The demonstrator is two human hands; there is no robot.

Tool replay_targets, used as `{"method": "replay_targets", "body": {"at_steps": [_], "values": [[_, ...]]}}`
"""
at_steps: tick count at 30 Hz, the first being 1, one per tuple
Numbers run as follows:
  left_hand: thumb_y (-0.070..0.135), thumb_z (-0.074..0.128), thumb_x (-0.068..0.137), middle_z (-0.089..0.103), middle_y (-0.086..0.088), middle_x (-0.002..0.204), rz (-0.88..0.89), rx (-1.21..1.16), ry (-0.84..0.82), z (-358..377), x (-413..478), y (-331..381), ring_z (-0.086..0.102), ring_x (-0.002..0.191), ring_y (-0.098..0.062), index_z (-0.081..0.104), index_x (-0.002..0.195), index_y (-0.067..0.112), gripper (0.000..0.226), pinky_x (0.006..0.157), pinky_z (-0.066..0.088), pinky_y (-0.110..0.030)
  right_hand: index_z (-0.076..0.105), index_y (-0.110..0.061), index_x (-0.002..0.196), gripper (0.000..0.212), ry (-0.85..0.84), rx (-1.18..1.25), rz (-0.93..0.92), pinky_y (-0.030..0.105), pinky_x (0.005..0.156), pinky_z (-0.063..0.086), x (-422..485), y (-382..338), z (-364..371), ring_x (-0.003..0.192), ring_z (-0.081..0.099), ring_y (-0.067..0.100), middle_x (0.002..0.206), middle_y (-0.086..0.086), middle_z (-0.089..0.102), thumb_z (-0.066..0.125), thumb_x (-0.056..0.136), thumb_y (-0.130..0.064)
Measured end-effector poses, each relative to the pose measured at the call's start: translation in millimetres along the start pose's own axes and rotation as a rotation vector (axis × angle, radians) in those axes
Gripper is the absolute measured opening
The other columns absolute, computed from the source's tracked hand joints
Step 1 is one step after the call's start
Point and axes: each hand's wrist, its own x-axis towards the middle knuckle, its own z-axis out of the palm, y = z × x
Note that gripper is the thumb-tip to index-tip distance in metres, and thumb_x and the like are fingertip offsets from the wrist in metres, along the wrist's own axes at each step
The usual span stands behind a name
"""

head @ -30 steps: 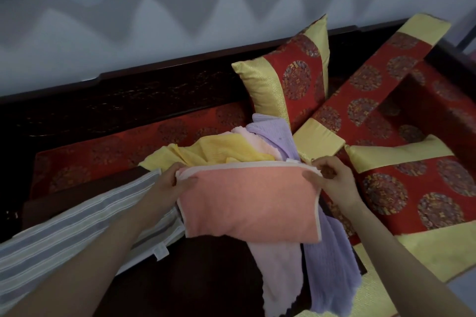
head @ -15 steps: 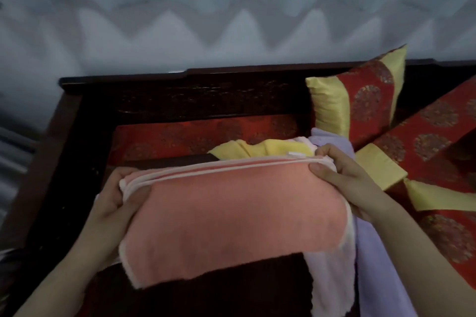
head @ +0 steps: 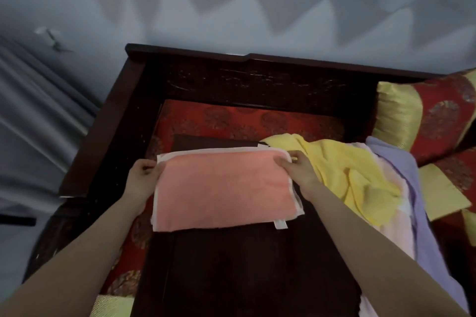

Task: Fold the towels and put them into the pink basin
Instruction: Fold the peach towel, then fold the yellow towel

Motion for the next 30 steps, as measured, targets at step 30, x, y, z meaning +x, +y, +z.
{"method": "replay_targets", "body": {"at_steps": [30], "values": [[0.023, 0.064, 0.087, 0.062, -0.011, 0.112, -0.214, -0.107, -0.715, 254.8, -141.9, 103.4, 0.061, 0.103, -0.02, 0.056, 0.113, 0.009, 0.03, 0.091, 0.052, -0.033, 0.059, -0.021, 0.11, 0.047, 0.259, -1.053, -0.08, 0.041, 0.086, 0.037, -5.4, 78.6, -178.9, 0.111, 0.044, 0.027, 0.116, 0.002, 0.05, 0.053, 0.076, -0.052]]}}
